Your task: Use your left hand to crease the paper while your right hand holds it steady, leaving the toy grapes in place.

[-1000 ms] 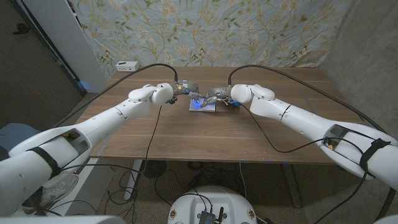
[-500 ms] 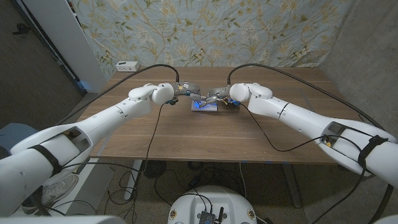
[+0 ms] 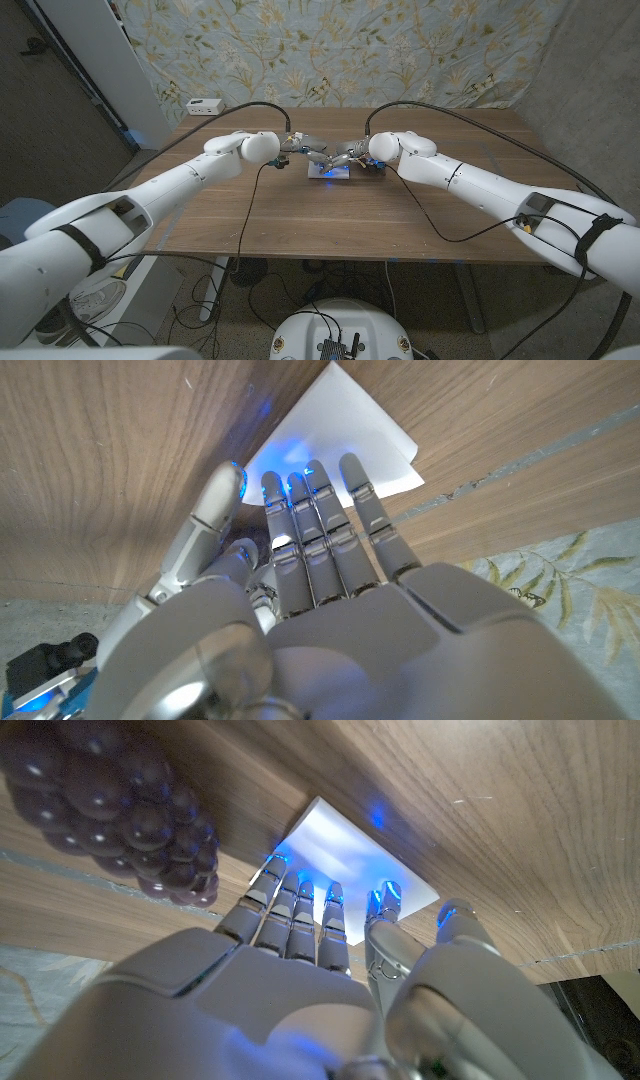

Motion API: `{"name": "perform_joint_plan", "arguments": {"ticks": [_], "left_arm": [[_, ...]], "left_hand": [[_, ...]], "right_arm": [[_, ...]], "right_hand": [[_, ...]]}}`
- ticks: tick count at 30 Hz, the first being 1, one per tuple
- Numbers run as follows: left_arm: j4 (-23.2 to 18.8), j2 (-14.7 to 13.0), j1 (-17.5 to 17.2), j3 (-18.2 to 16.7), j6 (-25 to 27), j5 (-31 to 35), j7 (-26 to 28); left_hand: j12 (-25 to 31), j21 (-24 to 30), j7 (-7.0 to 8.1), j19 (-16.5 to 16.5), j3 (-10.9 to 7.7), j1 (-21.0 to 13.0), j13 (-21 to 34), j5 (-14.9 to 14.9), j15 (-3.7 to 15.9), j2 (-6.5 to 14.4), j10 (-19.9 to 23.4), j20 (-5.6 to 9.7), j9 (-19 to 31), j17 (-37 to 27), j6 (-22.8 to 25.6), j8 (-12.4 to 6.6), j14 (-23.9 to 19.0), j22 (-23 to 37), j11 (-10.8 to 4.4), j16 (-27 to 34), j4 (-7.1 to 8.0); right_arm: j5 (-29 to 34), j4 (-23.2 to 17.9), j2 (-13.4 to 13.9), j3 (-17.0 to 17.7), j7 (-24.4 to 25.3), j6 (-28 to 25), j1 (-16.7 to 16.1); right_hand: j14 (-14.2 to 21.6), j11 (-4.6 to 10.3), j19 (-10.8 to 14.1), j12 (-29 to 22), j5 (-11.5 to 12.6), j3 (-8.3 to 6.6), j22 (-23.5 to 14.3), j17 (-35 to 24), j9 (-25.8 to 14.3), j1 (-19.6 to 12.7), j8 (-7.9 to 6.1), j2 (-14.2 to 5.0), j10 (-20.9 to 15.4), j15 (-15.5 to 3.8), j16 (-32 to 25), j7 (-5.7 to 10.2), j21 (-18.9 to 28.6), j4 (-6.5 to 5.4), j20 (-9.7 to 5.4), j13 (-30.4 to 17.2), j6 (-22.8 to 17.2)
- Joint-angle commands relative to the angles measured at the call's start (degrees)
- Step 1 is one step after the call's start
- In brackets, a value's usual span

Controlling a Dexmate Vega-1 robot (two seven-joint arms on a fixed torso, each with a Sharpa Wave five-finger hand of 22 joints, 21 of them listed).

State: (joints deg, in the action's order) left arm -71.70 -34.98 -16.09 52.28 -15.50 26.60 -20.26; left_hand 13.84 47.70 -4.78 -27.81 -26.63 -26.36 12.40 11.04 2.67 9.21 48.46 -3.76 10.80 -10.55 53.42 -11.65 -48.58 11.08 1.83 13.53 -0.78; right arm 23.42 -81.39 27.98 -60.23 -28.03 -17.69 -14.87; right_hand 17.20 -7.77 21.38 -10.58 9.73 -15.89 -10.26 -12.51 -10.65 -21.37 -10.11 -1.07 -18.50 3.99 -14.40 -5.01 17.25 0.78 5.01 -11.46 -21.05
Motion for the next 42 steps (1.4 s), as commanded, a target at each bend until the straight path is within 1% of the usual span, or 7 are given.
{"name": "perform_joint_plan", "arguments": {"ticks": [1, 10, 16, 28, 32, 37, 42], "left_arm": [[3.0, 1.4, 2.1, 1.6, -1.7, -1.5, -5.9], [4.6, 2.4, 3.7, 3.1, -0.8, -2.0, -10.3], [5.7, 3.1, 5.0, 4.4, 0.1, -1.9, -13.3], [5.5, 3.6, 6.7, 6.6, 2.6, -0.2, -17.6], [4.0, 2.6, 5.7, 5.8, 1.8, -0.1, -14.8], [-1.0, -0.3, 2.4, 2.8, 0.9, 1.2, -6.3], [-4.4, -2.0, 0.0, 1.2, 0.5, 3.5, -0.8]], "left_hand": [[-0.6, 0.5, -0.09, -1.1, 0.23, 2.1, 0.1, -0.1, 0.19, -1.3, -0.6, 0.24, 0.1, -0.2, -0.9, 0.47, 0.1, 0.1, -0.11, -0.4, 0.43], [-1.2, 0.6, 0.05, -1.5, 0.57, 3.6, -0.1, -0.3, 0.15, -1.7, -1.5, 0.24, 0.1, -0.2, -2.2, 0.89, 0.4, 0.1, -0.33, -0.7, 1.05], [-1.7, 0.5, -0.40, -1.3, 0.78, 4.8, -0.2, -0.5, -0.50, -1.8, -2.2, 0.06, 0.0, -0.2, -3.0, 1.08, 0.8, 0.0, 0.33, -0.9, 1.63], [-1.8, 0.3, -0.70, -1.3, 1.55, 6.8, -0.3, -0.9, -0.78, -2.4, -2.2, -0.06, 0.0, -0.2, -3.0, 0.89, 0.6, -0.1, 0.42, -0.9, 2.63], [-2.0, -0.3, -0.73, 0.0, 1.83, 7.9, -0.4, -1.0, -0.95, -2.4, -2.5, -0.57, 0.0, -0.2, -3.4, 0.94, 1.2, -0.1, 0.79, -1.2, 3.25], [-1.9, -1.1, -0.95, 1.9, 1.83, 9.3, -0.4, -1.0, -1.46, -1.8, -2.2, -1.51, 0.1, -0.3, -2.9, 0.54, 1.6, -0.1, 1.46, -1.3, 4.14], [-1.0, -1.1, -0.61, 1.4, 1.43, 10.0, 0.0, -0.9, -1.07, -1.5, -0.5, -1.38, 0.2, -0.4, -1.2, -0.17, -1.0, -0.1, 1.02, -0.3, 4.48]], "right_arm": [[-0.5, 0.3, 0.0, -0.2, 0.0, 0.1, 0.2], [-0.4, 0.5, -0.1, -0.2, 0.4, 0.2, 0.3], [-0.6, 0.6, 0.0, -0.1, 0.5, 0.6, 0.3], [-0.7, 0.3, 0.2, 0.0, 0.4, 0.6, 0.1], [-0.5, 0.1, 0.3, -0.2, 0.2, 0.3, 0.1], [-0.3, 0.0, 0.3, -0.3, 0.1, 0.2, 0.2], [-0.2, -0.3, 0.3, -0.3, -0.1, -0.1, 0.1]], "right_hand": [[0.1, -0.15, 0.2, -0.3, 0.4, 0.28, -0.3, 0.0, 0.0, 0.7, -0.06, 0.10, 0.3, -0.10, 0.2, -0.03, -0.3, -0.01, 0.38, 0.0, 0.1], [0.1, -0.02, 0.1, -0.4, 0.5, 0.53, -0.3, 0.1, 0.0, 1.1, -0.16, 0.35, 0.3, -0.13, 0.3, 0.04, -0.4, -0.04, 0.35, 0.0, 0.2], [0.2, -0.04, 0.2, -0.4, 0.6, 0.60, -0.3, 0.1, 0.0, 1.2, -0.24, 0.40, 0.2, -0.13, 0.4, 0.04, -0.4, -0.03, 0.29, 0.0, 0.2], [0.2, -0.06, 0.2, -0.5, 0.7, 0.63, -0.3, 0.3, 0.0, 1.2, -0.41, 0.41, 0.2, -0.24, 0.6, 0.09, -0.6, 0.08, 0.17, 0.0, 0.2], [0.2, -0.03, 0.1, -0.5, 0.8, 0.62, -0.3, 0.3, 0.0, 1.2, -0.45, 0.38, 0.2, -0.30, 0.7, 0.10, -0.6, 0.13, 0.16, 0.0, 0.1], [0.2, 0.06, 0.0, -0.5, 0.8, 0.63, -0.3, 0.4, 0.0, 1.3, -0.47, 0.36, 0.3, -0.40, 0.7, 0.21, -0.7, 0.16, 0.18, 0.0, 0.2], [0.1, 0.20, -0.1, -0.5, 0.9, 0.63, -0.3, 0.5, 0.0, 1.3, -0.44, 0.36, 0.4, -0.48, 0.8, 0.35, -0.8, 0.23, 0.24, 0.0, 0.4]]}}
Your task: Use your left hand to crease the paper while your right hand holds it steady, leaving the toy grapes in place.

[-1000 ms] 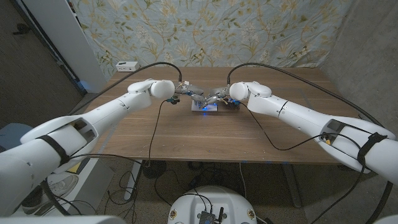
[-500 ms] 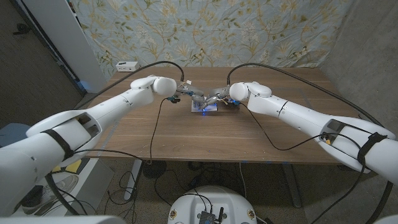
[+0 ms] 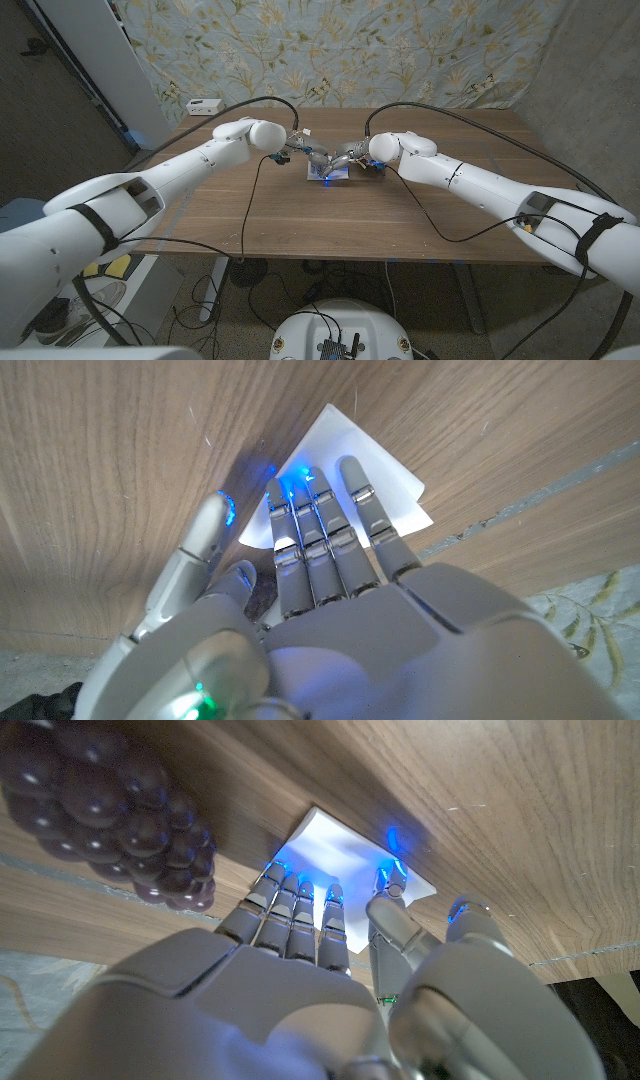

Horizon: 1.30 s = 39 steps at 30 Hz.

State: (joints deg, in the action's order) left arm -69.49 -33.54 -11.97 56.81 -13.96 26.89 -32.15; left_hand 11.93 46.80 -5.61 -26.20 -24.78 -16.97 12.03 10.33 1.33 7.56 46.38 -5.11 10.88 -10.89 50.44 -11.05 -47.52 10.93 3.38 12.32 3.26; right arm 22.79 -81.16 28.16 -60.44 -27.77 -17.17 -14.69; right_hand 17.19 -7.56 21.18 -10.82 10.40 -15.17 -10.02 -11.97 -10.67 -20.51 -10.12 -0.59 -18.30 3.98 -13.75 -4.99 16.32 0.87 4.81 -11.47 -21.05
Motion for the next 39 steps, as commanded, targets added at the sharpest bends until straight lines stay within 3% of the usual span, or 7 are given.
{"name": "perform_joint_plan", "arguments": {"ticks": [1, 10, 14, 16, 19, 30, 39], "left_arm": [[-7.1, -3.6, -4.5, -3.6, -1.1, 3.7, 12.0], [-9.6, -4.6, -6.7, -5.3, -0.4, 5.2, 14.2], [-9.8, -4.6, -6.6, -5.2, 0.0, 5.6, 12.7], [-9.7, -4.4, -6.4, -5.1, 0.3, 5.6, 11.8], [-9.7, -4.3, -6.0, -4.7, 0.7, 6.6, 10.8], [-7.1, -2.5, -3.7, -2.5, 2.8, 7.9, 5.1], [-3.5, -0.7, -1.8, -1.0, 3.4, 7.0, 2.1]], "left_hand": [[1.0, -0.1, 0.23, -0.4, -0.59, 0.5, 0.5, -0.1, 0.24, 0.2, 1.9, -0.07, 0.2, -0.1, 2.1, -0.88, -2.4, 0.1, -0.54, 1.1, 0.37], [2.9, 0.7, -0.26, -2.0, -3.45, -0.7, 1.8, 0.6, 1.15, 1.1, 6.1, 0.49, 0.9, -1.4, 5.3, -2.34, -7.5, 0.4, -0.64, 3.6, -1.15], [5.7, 2.9, 0.11, -5.2, -4.06, -1.0, 4.3, 0.6, 2.23, 1.3, 11.3, 1.12, 3.0, -5.3, 10.7, -5.58, -13.4, 0.8, -0.49, 8.8, -2.58], [6.3, 3.5, 0.04, -6.2, -4.15, -0.9, 4.9, 0.6, 2.48, 1.2, 12.3, 1.58, 3.5, -6.0, 11.3, -6.10, -14.7, 0.8, -1.27, 9.8, -2.76], [7.1, 4.1, -0.34, -7.3, -4.43, -0.8, 5.8, 0.7, 2.46, 1.1, 13.7, 1.94, 4.0, -6.6, 12.4, -6.83, -15.8, 0.9, -1.11, 10.6, -2.95], [5.1, 4.4, 0.34, -5.5, -5.69, 0.6, 8.1, 0.6, 1.76, -0.2, 7.4, 2.20, 4.7, -5.1, 7.2, -4.90, -8.7, 0.5, -0.72, 6.8, -3.67], [3.4, 2.6, -0.20, -1.8, -6.82, 1.7, 8.6, 0.5, 0.84, -0.5, 3.8, 0.08, 4.2, -2.4, 4.2, -3.09, -3.9, -0.1, -0.59, 3.6, -3.92]], "right_arm": [[0.5, -0.6, 0.1, -0.1, -0.3, -0.7, -0.1], [0.7, -1.1, 0.2, -0.2, -0.5, -0.9, -0.1], [0.7, -1.2, 0.3, -0.2, -0.5, -0.8, -0.2], [0.7, -1.3, 0.3, -0.1, -0.5, -0.8, -0.3], [0.7, -1.3, 0.3, -0.1, -0.5, -0.8, -0.3], [0.4, -0.9, 0.2, 0.0, -0.6, -0.6, -0.2], [0.2, 0.4, -0.2, -0.1, -0.6, 0.2, 0.2]], "right_hand": [[0.1, 0.01, 0.1, -0.3, 0.2, -0.09, -0.5, -0.1, 0.0, 0.4, -0.41, -0.11, 0.2, -0.50, 0.2, 0.35, 0.1, 0.17, 0.45, 0.1, 0.5], [0.1, 0.10, 0.0, -0.3, 0.3, -0.12, -0.5, 0.0, 0.1, 0.3, -0.45, -0.16, 0.3, -0.63, 0.3, 0.47, -0.1, 0.31, 0.51, 0.1, 0.5], [0.2, 0.12, 0.0, -0.3, 0.3, -0.16, -0.5, 0.1, 0.1, 0.2, -0.48, -0.23, 0.3, -0.71, 0.3, 0.46, -0.1, 0.37, 0.52, 0.1, 0.5], [0.2, 0.12, 0.0, -0.3, 0.4, -0.18, -0.5, 0.1, 0.1, 0.2, -0.48, -0.24, 0.3, -0.69, 0.3, 0.44, -0.1, 0.42, 0.54, 0.1, 0.6], [0.2, 0.13, 0.0, -0.3, 0.4, -0.19, -0.5, 0.1, 0.1, 0.1, -0.50, -0.26, 0.3, -0.75, 0.4, 0.49, -0.1, 0.49, 0.50, 0.1, 0.6], [0.3, 0.10, 0.1, -0.3, 0.4, -0.17, -0.5, 0.2, 0.1, 0.1, -0.62, -0.36, 0.3, -0.82, 0.4, 0.49, -0.2, 0.63, 0.47, 0.1, 0.4], [0.4, 0.15, 0.2, -0.4, 0.4, -0.15, -0.5, 0.2, 0.1, 0.0, -0.64, -0.41, 0.3, -0.85, 0.5, 0.54, -0.3, 0.74, 0.46, 0.1, 0.5]]}}
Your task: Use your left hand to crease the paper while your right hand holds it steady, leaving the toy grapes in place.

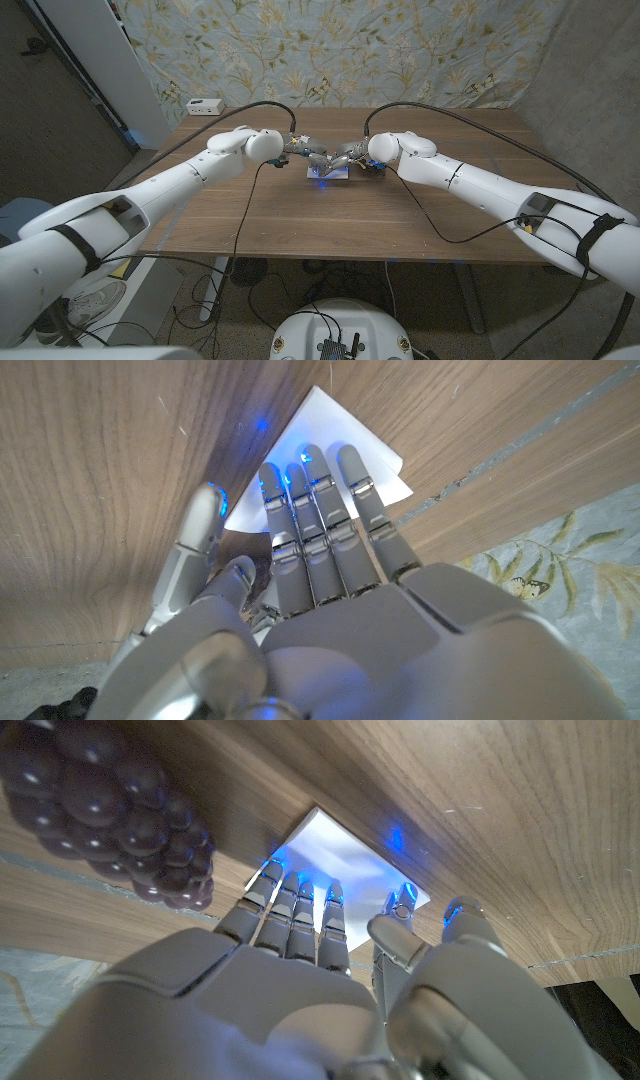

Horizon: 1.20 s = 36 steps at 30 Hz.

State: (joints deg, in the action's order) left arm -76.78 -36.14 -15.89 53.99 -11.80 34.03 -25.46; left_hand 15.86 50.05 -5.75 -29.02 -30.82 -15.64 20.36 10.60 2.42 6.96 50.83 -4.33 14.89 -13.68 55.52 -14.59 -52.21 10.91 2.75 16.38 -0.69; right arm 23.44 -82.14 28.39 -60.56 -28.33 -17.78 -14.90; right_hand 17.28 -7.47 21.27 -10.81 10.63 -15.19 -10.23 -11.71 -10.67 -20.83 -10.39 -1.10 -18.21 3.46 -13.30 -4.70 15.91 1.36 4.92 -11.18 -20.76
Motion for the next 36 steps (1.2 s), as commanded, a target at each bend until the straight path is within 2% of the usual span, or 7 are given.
{"name": "perform_joint_plan", "arguments": {"ticks": [1, 5, 8, 13, 22, 28, 36], "left_arm": [[4.4, 2.2, 2.4, 2.0, 1.1, -0.5, -5.1], [5.8, 2.9, 3.4, 3.1, 1.0, -0.2, -6.1], [7.1, 3.5, 4.1, 3.8, 1.0, -0.4, -6.8], [8.0, 3.8, 4.5, 4.2, 0.7, -0.6, -6.1], [3.9, 1.0, 1.3, 1.2, 1.1, 0.4, 4.5], [2.6, 0.2, 0.6, 0.6, 2.3, 2.0, 7.0], [1.5, -0.2, -0.1, 0.4, 3.8, 4.3, 9.6]], "left_hand": [[-0.5, -0.7, -0.01, 1.0, -0.81, 0.5, 0.3, 0.3, -0.30, 0.1, -0.7, -0.78, 0.2, 0.5, -1.0, 0.47, 0.8, -0.1, -0.01, -0.5, 0.05], [-0.5, -0.8, -0.21, 0.9, -0.87, 0.8, 0.3, 0.2, -0.45, 0.2, -0.6, -1.02, 0.3, 0.7, -0.8, 0.40, 0.7, -0.2, 0.10, -0.5, 0.20], [-0.9, -3.0, -0.17, 4.5, -1.13, 1.9, 0.5, 0.0, -0.86, 0.0, -1.1, -2.58, 0.2, 1.5, -1.6, 0.86, 3.0, -0.6, 0.41, -1.9, 0.63], [-1.3, -3.9, -0.26, 5.5, -1.30, 2.5, 0.6, -0.1, -1.26, -0.1, -1.9, -2.53, 0.1, 1.9, -1.9, 1.11, 4.1, -0.7, 0.54, -2.5, 0.85], [-1.4, -5.8, -0.08, 8.7, -1.60, 3.5, 0.8, -0.2, -1.28, 0.1, -2.1, -4.54, 0.4, 1.9, -1.2, 0.68, 5.2, -0.7, 0.32, -2.9, 1.36], [-3.8, -8.2, 0.93, 11.0, -2.70, 3.9, 1.3, 0.0, -2.07, -0.6, -9.0, -4.73, 1.6, 1.6, -5.0, 1.33, 14.4, -0.5, -0.28, -5.4, 0.31], [-4.3, -9.3, 1.69, 12.1, -3.22, 4.1, 1.3, 0.0, -2.38, -1.0, -11.6, -5.15, 1.4, 2.0, -8.5, 2.70, 17.5, -0.5, -0.40, -5.7, -0.32]], "right_arm": [[-0.6, 1.6, -0.5, 0.1, 0.0, 1.0, 0.5], [-0.8, 2.4, -0.8, 0.0, 0.0, 1.4, 0.8], [-0.8, 2.9, -1.0, -0.1, 0.0, 1.6, 1.0], [-0.8, 4.2, -1.5, -0.4, -0.1, 1.8, 1.5], [-1.0, 4.9, -1.7, -0.7, -0.6, 2.4, 1.9], [-0.9, 4.2, -1.4, -0.7, -0.5, 2.0, 1.7], [-0.7, 3.4, -0.9, -0.6, -0.6, 2.0, 1.4]], "right_hand": [[0.3, 0.06, 0.1, -0.4, 0.2, -0.15, -0.3, -0.1, 0.1, 0.3, -0.38, 0.07, 0.2, -0.36, 0.0, 0.28, 0.1, 0.27, 0.35, -0.2, 0.2], [0.3, 0.02, 0.1, -0.4, 0.2, -0.14, -0.3, 0.0, 0.1, 0.3, -0.39, 0.04, 0.1, -0.25, 0.1, 0.28, 0.1, 0.36, 0.36, -0.2, 0.2], [0.4, 0.05, 0.2, -0.4, 0.2, -0.11, -0.3, 0.0, 0.1, 0.3, -0.40, 0.01, 0.1, -0.28, 0.1, 0.32, 0.0, 0.39, 0.37, -0.2, 0.2], [0.4, 0.09, 0.2, -0.5, 0.2, -0.10, -0.3, 0.0, 0.1, 0.3, -0.42, -0.03, 0.1, -0.31, 0.1, 0.29, 0.0, 0.46, 0.34, -0.2, 0.2], [0.5, 0.01, 0.3, -0.5, 0.3, -0.10, -0.3, 0.0, 0.1, 0.2, -0.49, -0.08, -0.1, -0.43, 0.1, 0.28, -0.1, 0.65, 0.30, -0.2, 0.1], [0.7, 0.05, 0.3, -0.6, 0.3, -0.14, -0.3, 0.1, 0.1, 0.0, -0.56, -0.12, -0.1, -0.63, 0.1, 0.37, -0.2, 0.85, 0.28, -0.2, -0.1], [1.0, 0.16, 0.4, -0.7, 0.4, -0.24, -0.3, 0.1, 0.1, -0.5, -0.67, -0.18, -0.5, -0.96, 0.1, 0.41, -0.2, 1.22, 0.28, -0.2, -0.4]]}}
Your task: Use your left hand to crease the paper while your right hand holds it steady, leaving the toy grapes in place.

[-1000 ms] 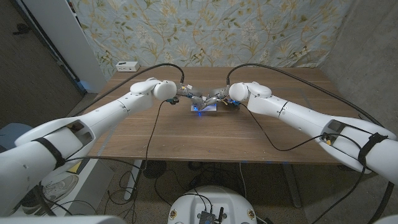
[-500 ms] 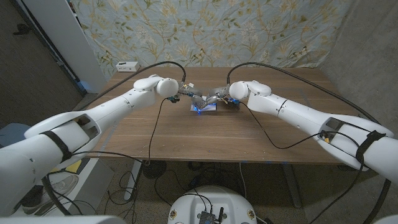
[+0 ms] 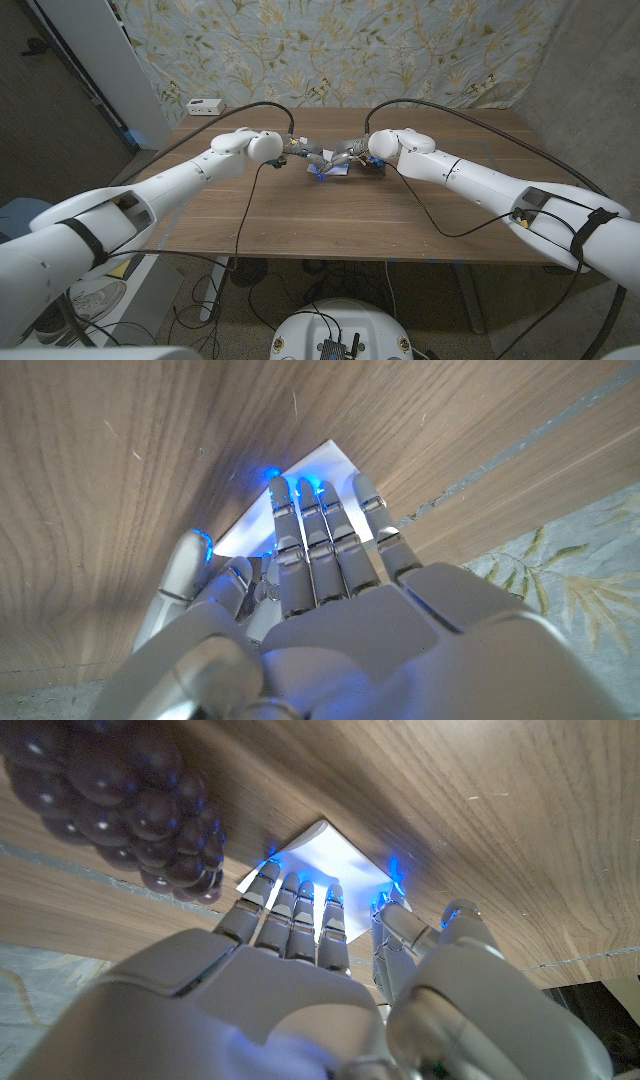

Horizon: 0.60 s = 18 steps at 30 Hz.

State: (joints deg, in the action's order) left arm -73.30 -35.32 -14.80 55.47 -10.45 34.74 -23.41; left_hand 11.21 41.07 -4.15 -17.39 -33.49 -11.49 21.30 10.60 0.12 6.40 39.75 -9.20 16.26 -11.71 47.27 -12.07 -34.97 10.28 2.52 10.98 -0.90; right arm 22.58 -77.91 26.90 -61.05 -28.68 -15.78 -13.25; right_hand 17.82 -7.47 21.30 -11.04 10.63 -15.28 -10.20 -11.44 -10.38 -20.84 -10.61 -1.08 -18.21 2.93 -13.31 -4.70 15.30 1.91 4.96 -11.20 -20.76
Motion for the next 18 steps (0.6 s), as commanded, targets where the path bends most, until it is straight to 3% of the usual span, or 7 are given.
{"name": "perform_joint_plan", "arguments": {"ticks": [1, 2, 8, 12, 15, 18], "left_arm": [[-2.0, -1.1, -1.4, -1.2, 2.6, 3.8, 8.1], [-2.1, -1.1, -1.7, -1.4, 2.8, 3.7, 8.6], [-1.7, -1.1, -3.0, -3.2, 2.6, 1.8, 12.2], [-0.3, -0.8, -3.8, -4.8, 0.7, -1.5, 14.9], [-0.8, -0.9, -3.1, -4.2, 1.8, -0.5, 13.5], [-0.4, -0.6, -2.0, -3.2, 2.2, 0.0, 10.8]], "left_hand": [[0.4, -0.4, 0.07, 0.5, -0.55, -0.1, 0.4, 0.0, -0.12, -0.5, -0.5, -0.33, 0.0, 0.1, -0.2, 0.13, 0.4, 0.1, -0.20, -0.3, -0.13], [0.8, -0.6, 0.39, 0.4, -0.65, 0.0, 0.4, 0.0, -0.12, -0.7, 0.2, -0.49, 0.2, 0.2, 1.4, -0.69, 0.4, 0.1, -0.37, -0.1, -0.36], [1.6, -0.9, 0.24, 0.4, -0.85, 0.0, 0.6, 0.1, 0.42, -0.9, 1.8, -0.84, 0.5, 0.2, 2.4, -1.46, -0.4, 0.1, -0.65, 0.5, -0.70], [2.5, -1.0, -0.71, 0.0, -0.90, 0.3, 1.0, 0.1, 0.41, -1.1, 3.3, -1.11, 1.1, -0.1, 2.8, -2.29, -1.7, 0.2, -0.65, 1.2, -0.91], [2.6, -1.1, -0.16, -0.3, -0.96, 0.3, 1.2, 0.1, -0.01, -1.3, 2.9, -1.27, 1.4, -0.2, 1.9, -2.31, -1.4, 0.2, -0.38, 1.1, -1.19], [1.6, -1.6, 0.51, -0.1, -0.98, 0.6, 1.5, 0.0, -0.40, -1.7, -0.2, -1.00, 2.0, -0.2, 0.1, -2.29, 1.0, 0.2, 0.06, 0.4, -1.58]], "right_arm": [[0.2, -0.9, 0.6, -0.2, -0.3, 0.0, -0.3], [0.2, -1.2, 0.8, -0.1, -0.2, 0.0, -0.4], [0.7, -2.5, 1.6, -0.1, -0.3, 0.2, -0.8], [1.2, -3.0, 1.9, -0.3, -0.6, 0.5, -0.8], [1.5, -3.6, 2.2, -0.2, -0.8, 0.8, -1.0], [1.7, -4.5, 2.7, 0.1, -0.7, 1.2, -1.4]], "right_hand": [[0.6, 0.11, 0.4, -0.5, 0.4, -0.16, -0.3, -0.1, -0.2, -0.5, -0.50, -0.20, -0.5, -0.61, 0.0, 0.44, 0.4, 0.75, 0.25, -0.2, -0.5], [0.7, 0.15, 0.5, -0.5, 0.4, -0.17, -0.3, -0.1, -0.2, -0.6, -0.51, -0.21, -0.6, -0.86, 0.0, 0.47, 0.4, 0.82, 0.26, -0.2, -0.5], [2.5, 0.13, 1.1, -1.2, 0.4, -0.12, -0.3, -0.1, -0.2, -0.7, -1.23, -0.50, -2.6, -1.08, -0.5, 0.49, 0.4, 1.16, 0.25, -0.2, -2.8], [4.2, 0.05, 1.8, -1.8, 0.4, -0.02, -0.3, -0.1, -0.2, -0.9, -1.94, -0.51, -4.7, -1.67, -1.0, 1.13, 0.3, 1.60, 0.19, -0.2, -5.6], [4.5, 0.30, 2.1, -1.8, 0.4, -0.09, -0.3, -0.1, -0.2, -1.1, -2.04, -0.63, -4.9, -1.82, -1.1, 1.31, 0.3, 1.78, 0.22, -0.2, -6.1], [5.5, 0.79, 2.3, -2.0, 0.4, -0.01, -0.3, -0.1, -0.2, -1.1, -2.23, -0.65, -5.8, -2.57, -1.3, 1.62, 0.3, 1.96, 0.32, -0.2, -7.3]]}}
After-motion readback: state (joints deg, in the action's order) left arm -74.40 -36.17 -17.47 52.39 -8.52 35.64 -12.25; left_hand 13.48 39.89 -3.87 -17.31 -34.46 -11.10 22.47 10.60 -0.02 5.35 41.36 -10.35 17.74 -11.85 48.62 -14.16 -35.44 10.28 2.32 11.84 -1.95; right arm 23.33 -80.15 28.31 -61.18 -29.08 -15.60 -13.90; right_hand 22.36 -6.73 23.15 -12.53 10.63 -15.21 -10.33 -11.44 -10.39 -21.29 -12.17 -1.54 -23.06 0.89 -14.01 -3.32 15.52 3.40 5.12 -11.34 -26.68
